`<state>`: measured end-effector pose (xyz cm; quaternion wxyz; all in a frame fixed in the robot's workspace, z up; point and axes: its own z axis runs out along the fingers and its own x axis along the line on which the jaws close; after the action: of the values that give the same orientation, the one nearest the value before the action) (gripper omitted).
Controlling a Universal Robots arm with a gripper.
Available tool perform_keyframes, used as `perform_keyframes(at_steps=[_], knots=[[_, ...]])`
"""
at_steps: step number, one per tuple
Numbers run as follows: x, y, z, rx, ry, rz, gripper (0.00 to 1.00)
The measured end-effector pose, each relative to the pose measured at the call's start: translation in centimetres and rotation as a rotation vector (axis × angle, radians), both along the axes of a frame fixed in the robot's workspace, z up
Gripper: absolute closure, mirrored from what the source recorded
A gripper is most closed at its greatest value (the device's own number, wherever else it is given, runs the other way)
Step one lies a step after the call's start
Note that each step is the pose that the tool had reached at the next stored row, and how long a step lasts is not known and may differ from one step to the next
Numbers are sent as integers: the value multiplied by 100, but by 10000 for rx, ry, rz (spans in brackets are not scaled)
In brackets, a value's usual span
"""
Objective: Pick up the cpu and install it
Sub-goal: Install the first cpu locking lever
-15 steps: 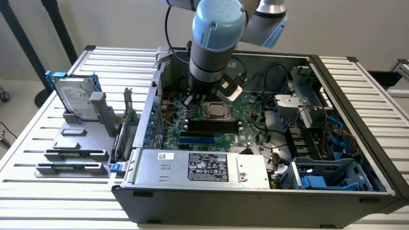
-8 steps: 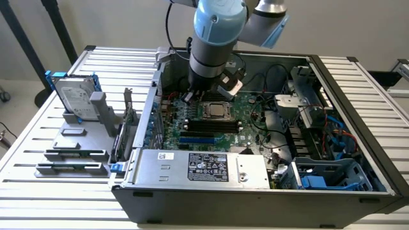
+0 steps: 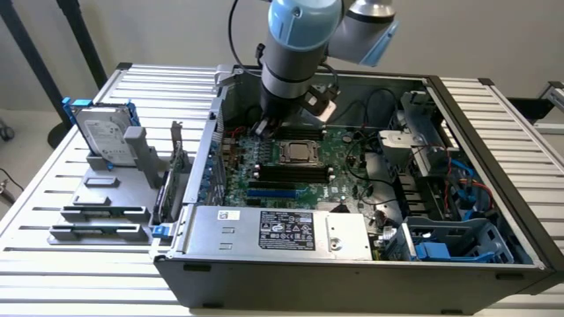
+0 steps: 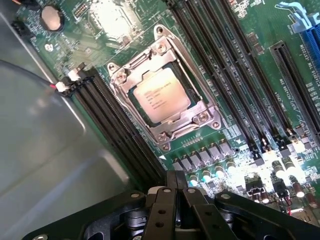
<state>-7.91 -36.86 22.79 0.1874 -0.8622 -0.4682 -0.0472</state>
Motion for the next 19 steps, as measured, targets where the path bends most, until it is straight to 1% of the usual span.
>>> perform_keyframes(at_steps=[1,3,6,7,9,14,19], knots=[[0,3,12,-8,-38,61,89],[0,8,27,-29,-138,178,89],[0,11,44,-91,-314,358,89],[0,11,49,-121,-367,419,89],[0,11,57,-235,-445,566,89],[0,11,70,-586,-635,966,89],[0,11,79,-903,-790,1479,89]])
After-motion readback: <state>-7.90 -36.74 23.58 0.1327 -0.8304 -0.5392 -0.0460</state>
